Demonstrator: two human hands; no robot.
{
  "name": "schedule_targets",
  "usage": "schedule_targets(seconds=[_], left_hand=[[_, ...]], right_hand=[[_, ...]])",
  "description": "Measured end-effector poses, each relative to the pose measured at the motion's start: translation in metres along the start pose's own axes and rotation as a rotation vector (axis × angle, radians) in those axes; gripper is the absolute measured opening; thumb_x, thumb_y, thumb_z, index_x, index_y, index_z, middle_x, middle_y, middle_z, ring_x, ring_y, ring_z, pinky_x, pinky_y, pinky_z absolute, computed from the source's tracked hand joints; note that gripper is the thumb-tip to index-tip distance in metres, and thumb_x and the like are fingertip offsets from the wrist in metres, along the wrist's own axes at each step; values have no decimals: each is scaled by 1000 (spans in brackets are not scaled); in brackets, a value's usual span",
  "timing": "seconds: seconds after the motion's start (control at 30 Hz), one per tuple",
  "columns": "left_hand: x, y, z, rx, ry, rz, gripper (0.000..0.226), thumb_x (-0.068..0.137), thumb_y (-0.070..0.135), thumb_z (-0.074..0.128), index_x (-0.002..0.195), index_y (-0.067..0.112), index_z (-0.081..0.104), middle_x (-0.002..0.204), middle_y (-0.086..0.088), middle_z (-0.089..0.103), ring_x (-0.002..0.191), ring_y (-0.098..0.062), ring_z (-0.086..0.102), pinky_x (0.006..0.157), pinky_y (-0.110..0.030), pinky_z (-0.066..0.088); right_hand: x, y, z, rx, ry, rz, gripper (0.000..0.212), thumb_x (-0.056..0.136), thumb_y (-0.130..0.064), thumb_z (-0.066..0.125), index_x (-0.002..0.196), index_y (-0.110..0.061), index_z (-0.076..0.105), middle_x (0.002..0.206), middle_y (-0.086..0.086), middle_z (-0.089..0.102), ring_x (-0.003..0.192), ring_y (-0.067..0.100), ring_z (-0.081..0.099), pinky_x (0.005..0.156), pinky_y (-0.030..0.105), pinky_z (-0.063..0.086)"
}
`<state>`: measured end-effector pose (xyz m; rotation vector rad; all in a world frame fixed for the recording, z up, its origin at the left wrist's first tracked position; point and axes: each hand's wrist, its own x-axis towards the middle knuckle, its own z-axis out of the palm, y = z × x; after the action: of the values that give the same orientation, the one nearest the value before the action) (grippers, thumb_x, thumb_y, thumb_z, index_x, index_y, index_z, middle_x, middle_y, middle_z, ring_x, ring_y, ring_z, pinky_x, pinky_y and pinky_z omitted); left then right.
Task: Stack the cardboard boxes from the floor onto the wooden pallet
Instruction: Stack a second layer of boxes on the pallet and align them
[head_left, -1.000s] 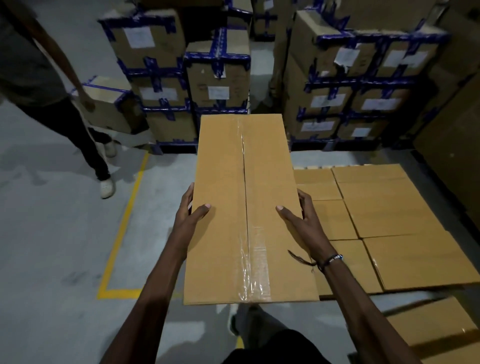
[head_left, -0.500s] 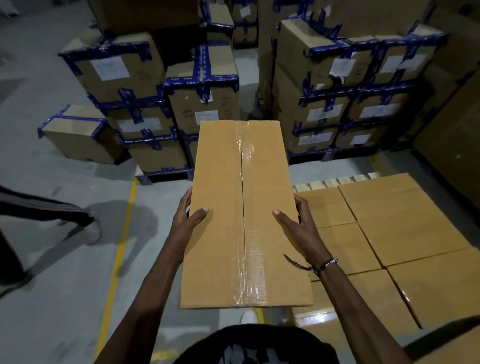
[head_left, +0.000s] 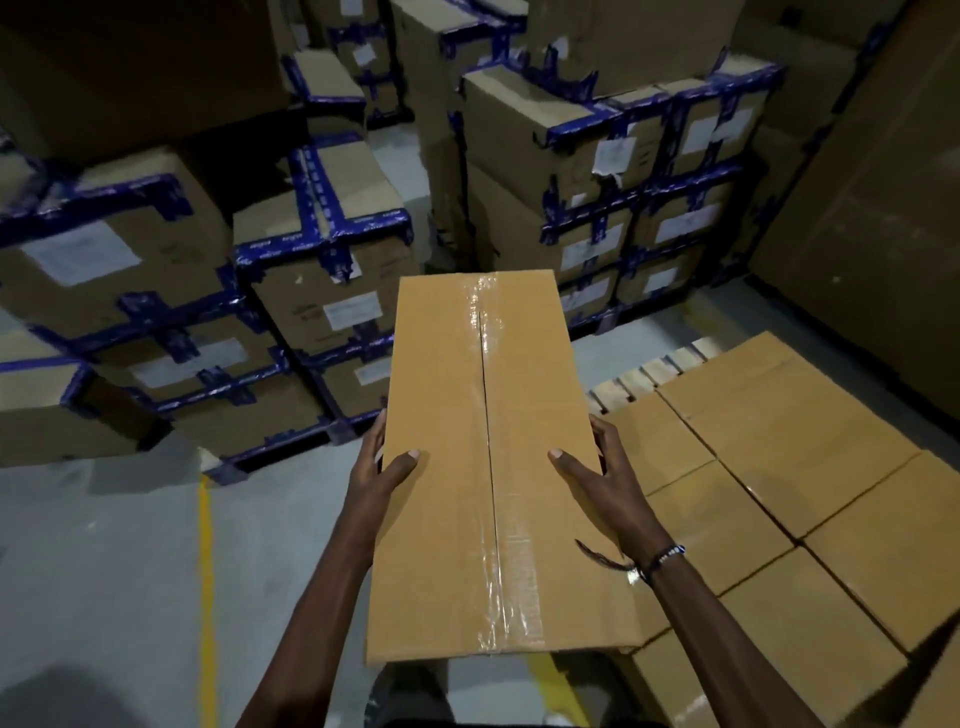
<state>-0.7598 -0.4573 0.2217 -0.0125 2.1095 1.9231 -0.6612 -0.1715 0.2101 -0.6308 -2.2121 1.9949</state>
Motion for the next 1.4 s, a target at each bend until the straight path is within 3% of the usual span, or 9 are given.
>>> schedule_targets(seconds=[0.2, 0.3, 0.4, 0.57, 0.77, 0.87, 1.03, 1.13, 1.4], left_hand=[[114, 9, -49, -6, -219, -56, 80, 90, 38, 79, 156, 49, 36, 151, 10, 54, 129, -19, 62, 95, -42, 58], [165, 26, -67, 12, -325, -83, 88, 76, 51, 82, 153, 54, 39, 150, 11, 56, 129, -21, 62, 102, -54, 55], [207, 43, -70, 44, -449, -52, 88, 77, 49, 81, 154, 51, 39, 146, 12, 59, 127, -18, 64, 100, -50, 56], [252, 61, -44, 91, -616, -60, 81, 81, 45, 75, 152, 53, 39, 145, 11, 59, 125, -19, 65, 96, -48, 58], [286, 69, 21, 105, -751, -21, 72, 78, 42, 75, 138, 63, 42, 122, 42, 58, 121, -14, 62, 96, -47, 56], [301, 72, 59, 127, -805, -22, 73, 73, 49, 78, 134, 68, 42, 133, 30, 56, 120, -12, 62, 94, -44, 56], [321, 76, 126, 165, -858, -18, 81, 86, 37, 81, 153, 48, 36, 144, 15, 52, 121, -6, 59, 85, -30, 56], [327, 79, 166, 164, -873, -2, 71, 98, 18, 70, 156, 41, 38, 143, 15, 55, 117, 0, 63, 78, -22, 60], [339, 98, 259, 177, -964, 19, 69, 97, 14, 71, 147, 48, 40, 138, 24, 54, 119, 0, 61, 79, -17, 58]], right_hand=[[53, -13, 69, 93, 172, 36, 67, 86, -41, 81, 143, -43, 45, 137, -23, 61, 126, 0, 57, 99, 27, 48], [71, -22, 99, 111, 269, 59, 72, 81, -53, 82, 142, -44, 44, 136, -22, 61, 125, 2, 58, 103, 33, 49], [80, -26, 119, 123, 380, 77, 67, 85, -52, 80, 141, -45, 44, 135, -22, 61, 124, 3, 60, 104, 40, 52], [83, -40, 125, 90, 538, 118, 62, 94, -44, 71, 144, -48, 35, 133, -39, 44, 111, -28, 46, 80, 9, 47], [94, -28, 91, 14, 698, 175, 84, 87, -60, 72, 155, -47, 24, 167, -13, 21, 151, 17, 24, 104, 39, 35], [100, -23, 69, 60, 763, 185, 86, 85, -60, 74, 154, -48, 25, 168, -13, 22, 151, 16, 25, 108, 42, 36], [110, -13, 25, 129, 817, 152, 82, 78, -71, 76, 147, -56, 34, 160, -16, 38, 147, 16, 37, 115, 57, 40], [116, -13, -3, 140, 863, 152, 84, 79, -69, 76, 148, -53, 33, 162, -15, 34, 149, 14, 33, 117, 54, 37], [127, -25, -73, 137, 964, 163, 77, 88, -47, 74, 153, -42, 33, 161, -13, 31, 144, 7, 27, 108, 35, 29]])
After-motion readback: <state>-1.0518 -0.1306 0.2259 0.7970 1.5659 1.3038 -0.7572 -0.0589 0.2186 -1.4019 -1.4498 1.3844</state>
